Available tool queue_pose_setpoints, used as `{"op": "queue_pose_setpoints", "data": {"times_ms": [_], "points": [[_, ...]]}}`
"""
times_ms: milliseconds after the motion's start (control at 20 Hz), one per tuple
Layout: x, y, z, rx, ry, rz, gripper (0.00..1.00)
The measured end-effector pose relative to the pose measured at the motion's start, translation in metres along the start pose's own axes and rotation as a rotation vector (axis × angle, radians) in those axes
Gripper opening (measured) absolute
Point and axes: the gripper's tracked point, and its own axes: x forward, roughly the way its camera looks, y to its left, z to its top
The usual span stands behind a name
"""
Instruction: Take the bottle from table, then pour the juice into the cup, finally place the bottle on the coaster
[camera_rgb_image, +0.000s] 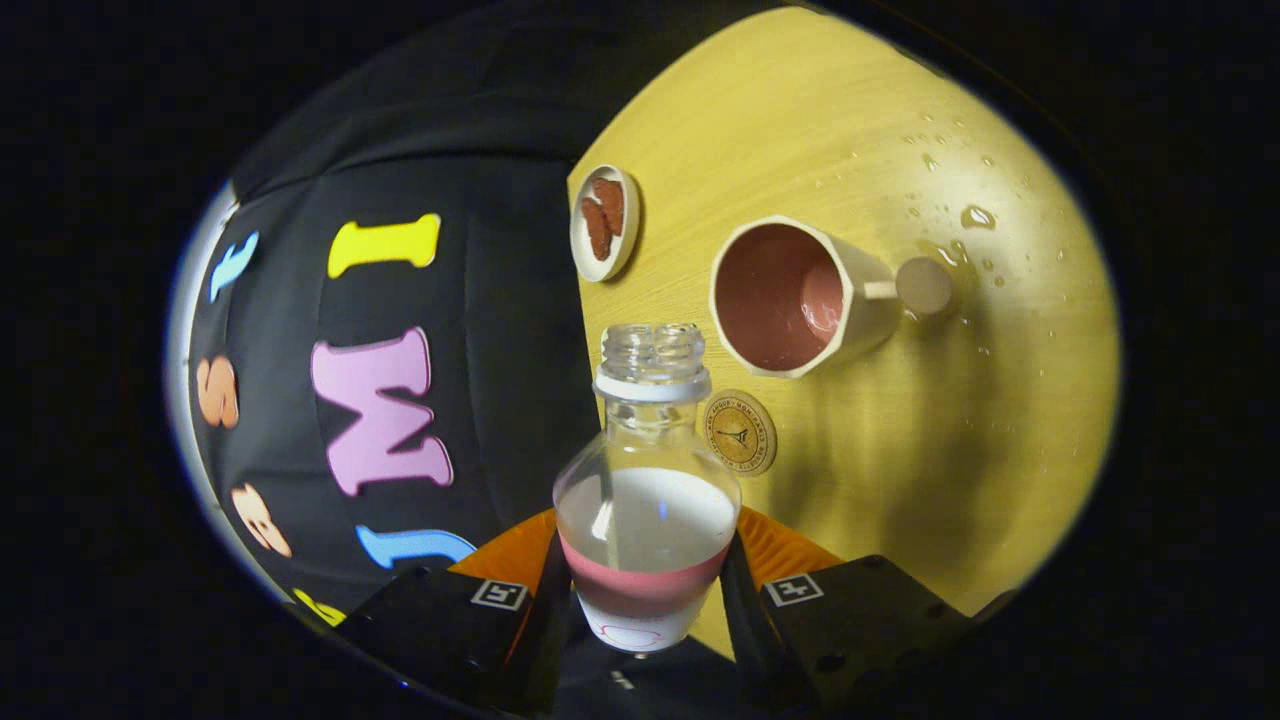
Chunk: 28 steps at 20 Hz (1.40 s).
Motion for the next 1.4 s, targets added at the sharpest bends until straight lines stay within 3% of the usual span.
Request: {"op": "queue_pose_setpoints", "data": {"times_ms": [350, 750, 1050, 1400], "points": [[-0.035, -0.014, -0.03, -0.647, -0.029, 0.082, 0.7], [-0.047, -0.032, -0.039, -1.139, -0.099, 0.083, 0.7], [-0.01, -0.006, -0.04, -1.38, -0.226, 0.144, 0.7], [0.051, 0.026, -0.037, -1.484, -0.371, 0.139, 0.71]]}}
